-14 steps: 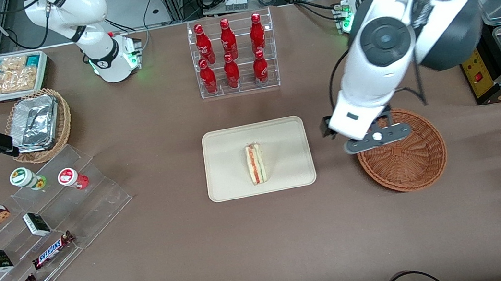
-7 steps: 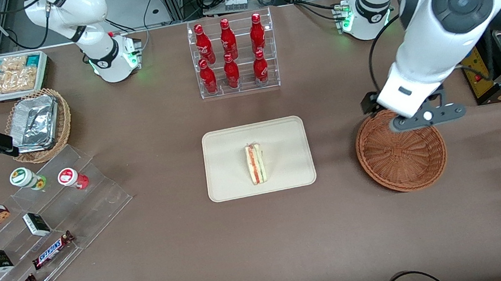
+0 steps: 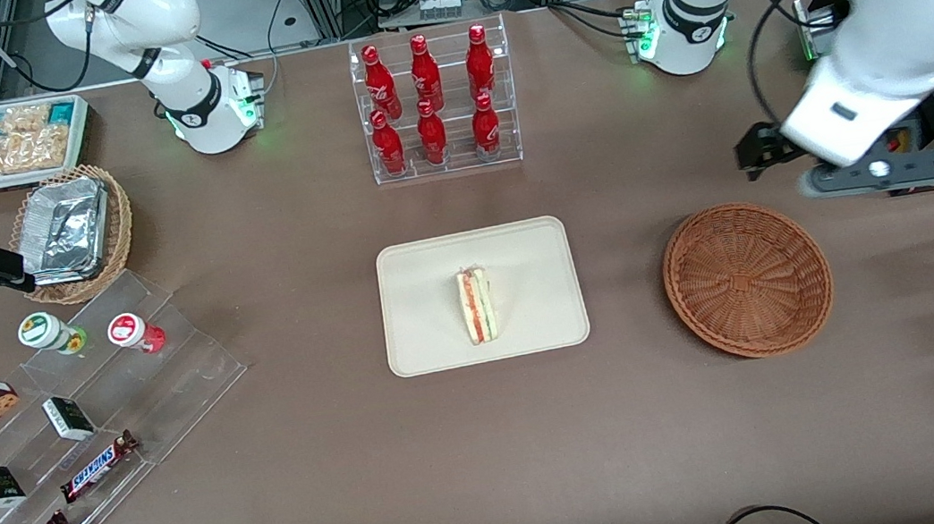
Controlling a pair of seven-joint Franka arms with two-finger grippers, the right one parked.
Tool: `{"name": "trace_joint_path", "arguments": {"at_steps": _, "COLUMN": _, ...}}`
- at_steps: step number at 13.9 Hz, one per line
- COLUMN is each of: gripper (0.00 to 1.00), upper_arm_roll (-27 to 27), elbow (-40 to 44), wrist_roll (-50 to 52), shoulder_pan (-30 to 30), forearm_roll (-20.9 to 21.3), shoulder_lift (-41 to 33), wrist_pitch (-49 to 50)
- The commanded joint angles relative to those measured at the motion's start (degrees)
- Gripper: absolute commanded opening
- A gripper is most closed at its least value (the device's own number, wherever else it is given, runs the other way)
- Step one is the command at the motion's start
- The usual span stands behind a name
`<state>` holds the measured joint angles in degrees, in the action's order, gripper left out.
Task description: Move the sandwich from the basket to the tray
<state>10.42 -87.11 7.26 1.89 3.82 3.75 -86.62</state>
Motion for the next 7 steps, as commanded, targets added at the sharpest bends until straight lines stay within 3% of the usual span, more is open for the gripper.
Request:
{"name": "trace_joint_path", "arguments": {"at_steps": 1, "gripper": 0.99, "upper_arm_roll": -2.6, "elbow": -1.7, "wrist_roll": -5.1, "shoulder_pan": 0.0, "forearm_roll": -1.2, "shoulder_lift": -2.6, "wrist_pitch": 1.3}}
{"name": "trace_joint_path", "arguments": {"at_steps": 7, "gripper": 0.99, "upper_arm_roll": -8.3, "elbow": -1.2, "wrist_roll": -7.5, "shoulder_pan": 1.3, "forearm_roll": -1.2, "shoulder_lift": -3.0, "wrist_pitch": 2.6}}
